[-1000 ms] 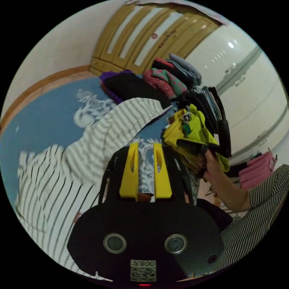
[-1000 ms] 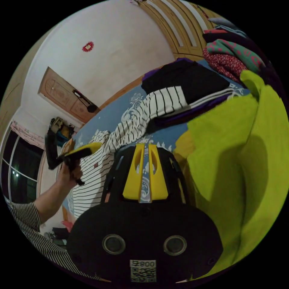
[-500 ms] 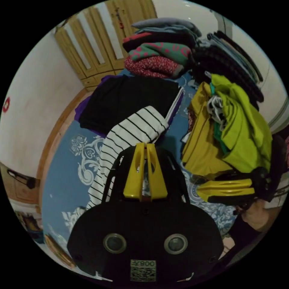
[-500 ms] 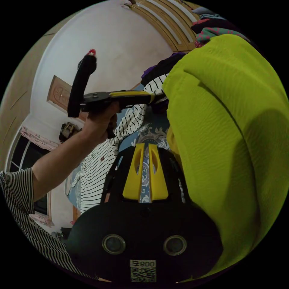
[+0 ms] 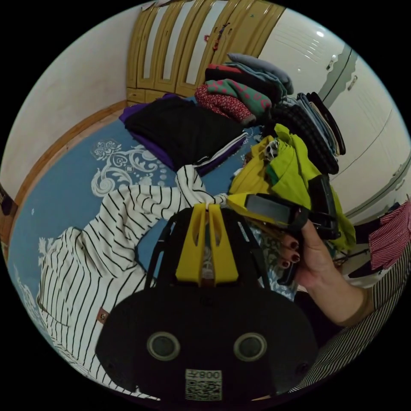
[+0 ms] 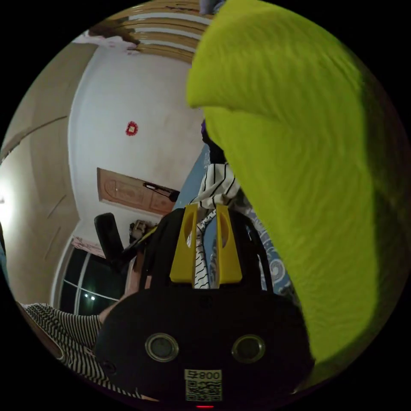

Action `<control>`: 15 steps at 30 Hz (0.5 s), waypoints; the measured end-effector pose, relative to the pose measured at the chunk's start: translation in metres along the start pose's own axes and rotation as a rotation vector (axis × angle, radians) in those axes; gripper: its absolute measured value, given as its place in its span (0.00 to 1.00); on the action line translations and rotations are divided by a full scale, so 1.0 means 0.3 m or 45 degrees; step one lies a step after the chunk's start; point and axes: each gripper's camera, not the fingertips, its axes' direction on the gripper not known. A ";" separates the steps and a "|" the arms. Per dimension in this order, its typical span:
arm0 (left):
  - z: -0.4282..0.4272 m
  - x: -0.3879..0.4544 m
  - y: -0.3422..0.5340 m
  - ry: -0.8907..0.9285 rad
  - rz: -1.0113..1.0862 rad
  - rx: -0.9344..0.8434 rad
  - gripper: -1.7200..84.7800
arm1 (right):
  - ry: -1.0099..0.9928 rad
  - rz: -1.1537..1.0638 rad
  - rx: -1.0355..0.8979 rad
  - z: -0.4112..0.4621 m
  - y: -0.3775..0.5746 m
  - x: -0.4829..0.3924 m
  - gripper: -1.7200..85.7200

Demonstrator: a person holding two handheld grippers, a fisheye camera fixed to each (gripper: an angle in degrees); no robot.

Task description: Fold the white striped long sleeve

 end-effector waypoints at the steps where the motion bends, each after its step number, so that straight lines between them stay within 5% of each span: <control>1: 0.030 0.014 0.012 -0.014 -0.002 -0.011 0.03 | -0.021 0.035 -0.004 -0.003 0.002 0.019 0.10; 15: 0.296 0.164 0.122 -0.009 -0.032 -0.113 0.05 | 0.084 0.037 -0.143 0.073 0.024 0.020 0.02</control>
